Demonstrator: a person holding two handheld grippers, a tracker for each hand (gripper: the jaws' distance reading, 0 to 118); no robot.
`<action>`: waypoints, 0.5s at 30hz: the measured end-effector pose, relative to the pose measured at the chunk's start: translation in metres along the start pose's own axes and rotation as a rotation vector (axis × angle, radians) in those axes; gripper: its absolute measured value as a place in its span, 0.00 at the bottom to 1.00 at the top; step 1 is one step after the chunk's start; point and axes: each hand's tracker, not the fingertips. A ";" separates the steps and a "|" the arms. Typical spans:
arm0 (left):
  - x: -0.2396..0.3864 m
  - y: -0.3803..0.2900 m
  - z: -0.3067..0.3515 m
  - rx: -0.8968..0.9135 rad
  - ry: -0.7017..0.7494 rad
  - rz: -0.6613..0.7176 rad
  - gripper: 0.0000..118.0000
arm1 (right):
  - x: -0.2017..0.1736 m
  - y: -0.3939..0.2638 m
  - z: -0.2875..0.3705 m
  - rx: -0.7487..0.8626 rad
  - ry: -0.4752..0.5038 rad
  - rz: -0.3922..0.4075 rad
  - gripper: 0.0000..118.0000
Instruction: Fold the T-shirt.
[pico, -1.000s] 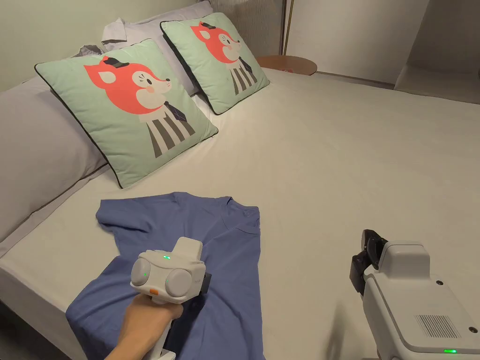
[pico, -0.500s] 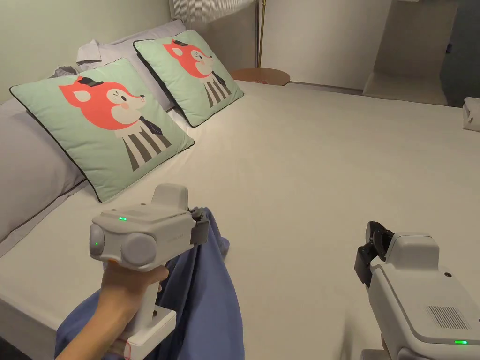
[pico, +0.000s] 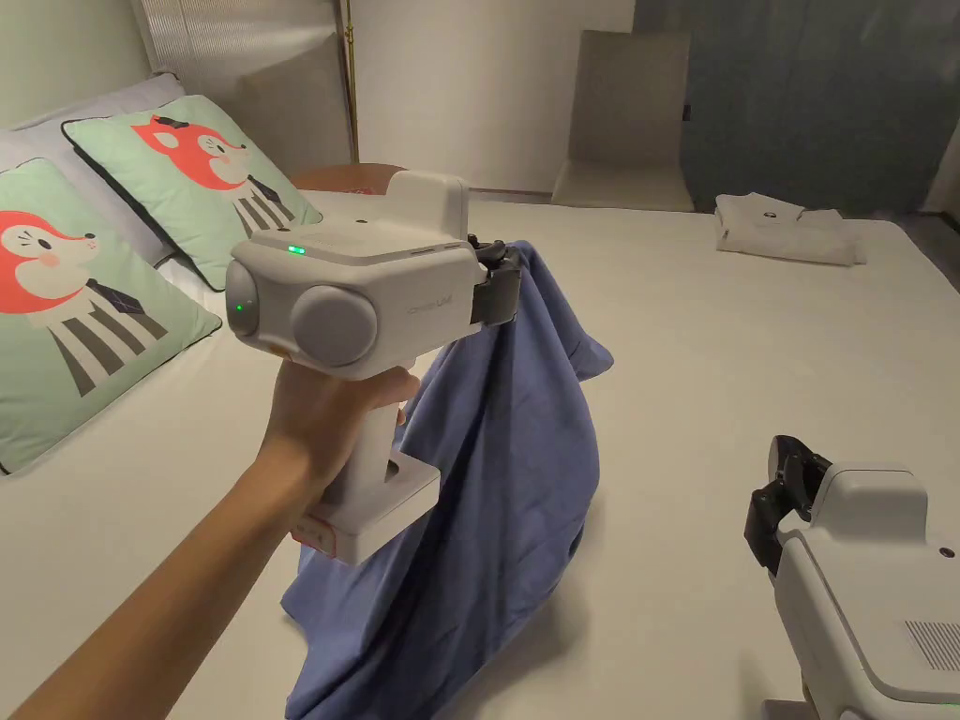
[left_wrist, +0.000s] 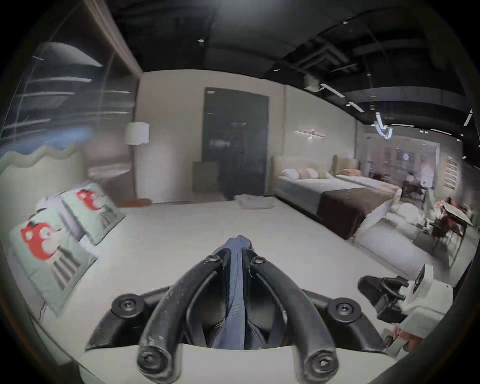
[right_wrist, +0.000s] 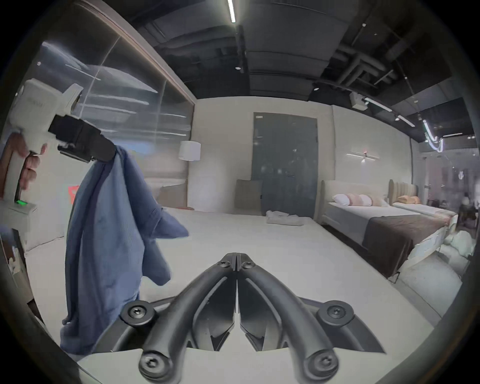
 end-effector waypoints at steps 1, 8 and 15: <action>0.011 0.003 -0.008 0.001 -0.026 -0.013 0.05 | 0.009 0.001 0.004 0.003 -0.023 -0.004 0.01; 0.062 -0.029 -0.064 -0.090 -0.172 0.010 0.05 | 0.059 0.004 0.031 0.008 -0.137 -0.004 0.01; 0.066 -0.132 -0.113 -0.349 -0.205 0.099 0.05 | 0.080 -0.003 0.044 -0.031 -0.184 -0.005 0.01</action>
